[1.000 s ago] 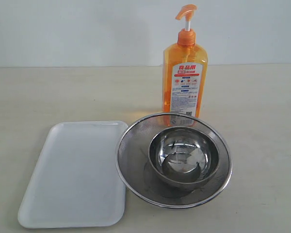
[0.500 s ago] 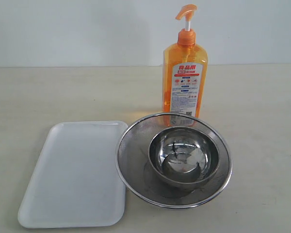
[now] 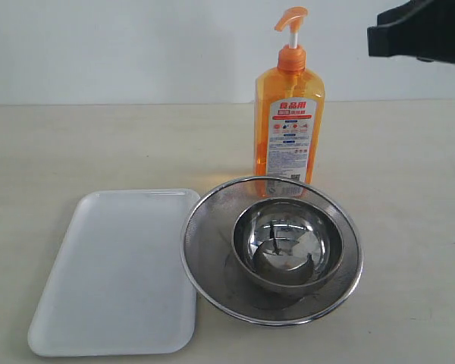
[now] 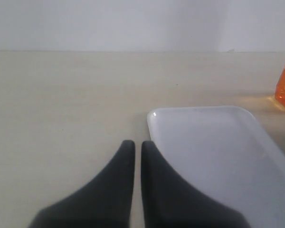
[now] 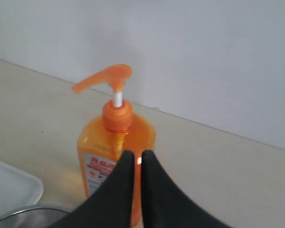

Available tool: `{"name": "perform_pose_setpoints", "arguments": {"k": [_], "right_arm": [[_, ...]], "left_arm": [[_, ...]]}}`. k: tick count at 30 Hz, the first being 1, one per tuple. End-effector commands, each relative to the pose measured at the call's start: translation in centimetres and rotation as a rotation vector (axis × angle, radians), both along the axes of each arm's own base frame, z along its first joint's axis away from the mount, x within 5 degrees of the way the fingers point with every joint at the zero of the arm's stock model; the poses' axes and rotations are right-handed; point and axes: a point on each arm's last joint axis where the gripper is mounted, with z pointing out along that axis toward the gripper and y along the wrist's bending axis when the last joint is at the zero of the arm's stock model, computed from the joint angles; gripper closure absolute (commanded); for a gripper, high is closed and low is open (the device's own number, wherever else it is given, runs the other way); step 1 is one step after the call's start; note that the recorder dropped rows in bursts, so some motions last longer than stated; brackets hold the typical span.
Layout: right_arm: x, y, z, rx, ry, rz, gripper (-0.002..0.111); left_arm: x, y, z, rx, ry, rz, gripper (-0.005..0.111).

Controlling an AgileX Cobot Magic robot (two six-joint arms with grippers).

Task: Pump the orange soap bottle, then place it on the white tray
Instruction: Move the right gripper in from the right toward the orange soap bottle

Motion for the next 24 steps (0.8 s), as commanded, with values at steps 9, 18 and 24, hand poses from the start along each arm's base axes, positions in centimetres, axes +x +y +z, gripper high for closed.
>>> {"name": "perform_pose_setpoints", "arguments": {"k": [9,18,24], "right_arm": [[1.4,-0.8,-4.2,-0.032,0.061,-0.089,0.106],[0.3,0.8,-6.0,-0.014,0.067,-0.067,0.106],[-0.6,-0.6,-8.3,0.035,-0.139,-0.152,0.106]], "left_arm": [[0.0,0.0,-0.1,-0.004,-0.003,0.006,0.102],[0.0,0.0,-0.1,-0.004,-0.003,0.006,0.102],[0.0,0.0,-0.1,-0.004,-0.003,0.006,0.102]]}}
